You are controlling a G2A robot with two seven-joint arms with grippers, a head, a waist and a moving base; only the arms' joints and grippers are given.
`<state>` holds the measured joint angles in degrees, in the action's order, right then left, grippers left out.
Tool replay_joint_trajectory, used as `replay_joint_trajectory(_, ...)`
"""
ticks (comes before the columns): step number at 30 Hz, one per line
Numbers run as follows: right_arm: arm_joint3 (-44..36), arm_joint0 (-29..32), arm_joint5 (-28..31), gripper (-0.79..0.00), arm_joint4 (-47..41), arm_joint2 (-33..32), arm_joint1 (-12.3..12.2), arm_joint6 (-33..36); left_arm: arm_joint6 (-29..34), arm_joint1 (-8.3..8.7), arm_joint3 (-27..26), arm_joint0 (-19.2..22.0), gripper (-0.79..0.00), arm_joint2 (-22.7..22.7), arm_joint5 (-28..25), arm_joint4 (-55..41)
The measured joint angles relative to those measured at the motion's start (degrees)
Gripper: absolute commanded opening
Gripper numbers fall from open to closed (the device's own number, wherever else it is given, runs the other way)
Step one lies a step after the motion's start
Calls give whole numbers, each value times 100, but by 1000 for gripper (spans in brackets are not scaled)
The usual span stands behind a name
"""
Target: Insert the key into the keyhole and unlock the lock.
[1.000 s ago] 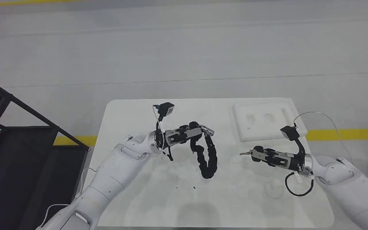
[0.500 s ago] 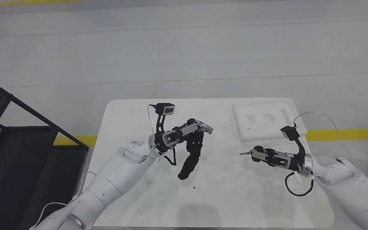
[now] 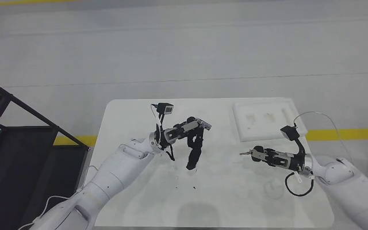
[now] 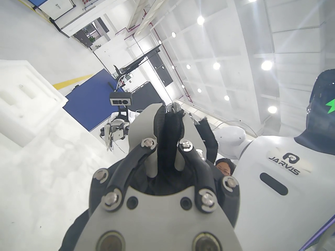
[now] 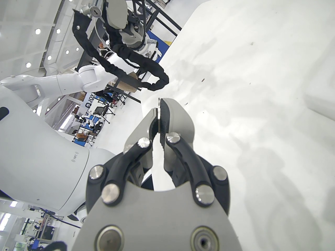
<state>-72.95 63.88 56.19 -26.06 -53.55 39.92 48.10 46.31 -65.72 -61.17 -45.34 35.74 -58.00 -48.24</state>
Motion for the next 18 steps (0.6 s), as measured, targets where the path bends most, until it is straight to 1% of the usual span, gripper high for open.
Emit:
replay_joint_trajectory(9, -33, -2, -12, -785, 36, -15, 6, -39, 0, -66, 268, -3, -785, -115, 0, -157)
replay_joint_trajectory(12, -317, 58, 44, -785, 414, -32, 63, -462, 0, -66, 267, -2, -785, -115, 0, -158)
replay_joint_trajectory(15, -515, 45, 167, -785, 369, 16, 126, -580, 0, -66, 266, -2, -785, -113, 0, -157)
replay_joint_trajectory(18, -663, 20, 185, -785, 458, 54, 229, -889, 0, -66, 266, -3, -785, -113, 0, -156)
